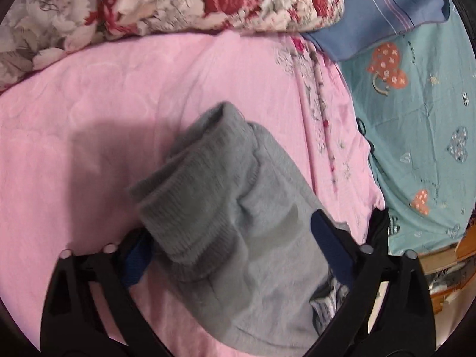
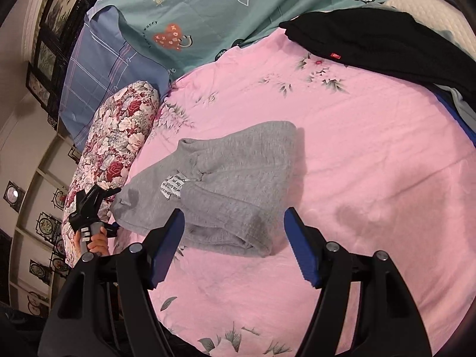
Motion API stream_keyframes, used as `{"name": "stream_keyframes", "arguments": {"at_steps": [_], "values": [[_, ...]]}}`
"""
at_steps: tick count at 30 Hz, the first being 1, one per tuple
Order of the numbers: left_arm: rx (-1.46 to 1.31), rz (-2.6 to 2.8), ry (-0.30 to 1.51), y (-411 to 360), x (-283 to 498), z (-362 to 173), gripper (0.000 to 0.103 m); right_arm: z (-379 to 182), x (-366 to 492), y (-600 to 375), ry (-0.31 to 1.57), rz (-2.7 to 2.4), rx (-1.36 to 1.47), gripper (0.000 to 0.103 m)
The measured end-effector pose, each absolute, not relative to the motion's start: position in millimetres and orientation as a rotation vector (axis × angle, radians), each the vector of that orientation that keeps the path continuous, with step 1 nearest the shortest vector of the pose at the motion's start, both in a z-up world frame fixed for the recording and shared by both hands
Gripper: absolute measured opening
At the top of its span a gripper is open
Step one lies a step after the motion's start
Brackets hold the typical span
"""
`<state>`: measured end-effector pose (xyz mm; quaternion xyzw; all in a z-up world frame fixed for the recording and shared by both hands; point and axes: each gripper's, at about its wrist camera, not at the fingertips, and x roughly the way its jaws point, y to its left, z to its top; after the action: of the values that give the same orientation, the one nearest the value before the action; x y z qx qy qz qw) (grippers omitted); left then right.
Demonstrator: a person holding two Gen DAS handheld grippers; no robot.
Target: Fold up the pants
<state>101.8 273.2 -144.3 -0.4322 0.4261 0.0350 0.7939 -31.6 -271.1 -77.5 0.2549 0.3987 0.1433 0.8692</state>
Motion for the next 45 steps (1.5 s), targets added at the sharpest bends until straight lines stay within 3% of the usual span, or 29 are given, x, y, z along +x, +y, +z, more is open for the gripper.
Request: {"name": "stream_keyframes", "arguments": {"at_steps": [1,3,12,21,22,23,24,26,32,35,38,40,42,45], "values": [[-0.927,0.081,0.921,275,102,-147,0.043,-77,-31,-271,0.836,0.302,0.53,0.07],[-0.989,0.03,0.892,284,98,-153,0.04,-75,-32,-268,0.838,0.304,0.517,0.07],[-0.79,-0.053,0.722,259,71,-99,0.038,-71,-6,-229,0.924,0.304,0.425,0.07],[-0.674,-0.077,0.691,238,63,-72,0.038,-64,96,-83,1.04,0.487,0.106,0.069],[-0.676,-0.077,0.692,238,63,-72,0.039,-68,111,-67,1.045,0.5,0.09,0.065],[-0.676,-0.078,0.692,237,64,-71,0.039,-72,123,-55,1.045,0.502,0.076,0.037],[-0.677,-0.079,0.694,237,64,-71,0.039,-78,133,-43,1.054,0.494,0.06,0.018],[-0.677,-0.084,0.695,238,63,-73,0.038,-96,155,-29,1.111,0.478,0.067,0.012],[-0.642,-0.099,0.702,232,65,-65,0.038,-143,187,-14,1.205,0.44,0.105,0.008],[-0.596,-0.118,0.692,219,61,-51,0.038,-120,178,-29,1.197,0.448,0.143,0.008],[-0.514,-0.136,0.679,192,57,-34,0.038,-70,152,-73,1.045,0.453,0.21,0.012],[-0.486,-0.167,0.667,169,53,-23,0.038,-41,124,-115,0.949,0.391,0.22,0.02],[-0.457,-0.21,0.66,143,48,-12,0.038,-28,94,-157,0.886,0.305,0.239,0.027],[-0.359,-0.319,0.684,82,41,1,0.038,-29,48,-219,0.843,0.189,0.343,0.027]]}}
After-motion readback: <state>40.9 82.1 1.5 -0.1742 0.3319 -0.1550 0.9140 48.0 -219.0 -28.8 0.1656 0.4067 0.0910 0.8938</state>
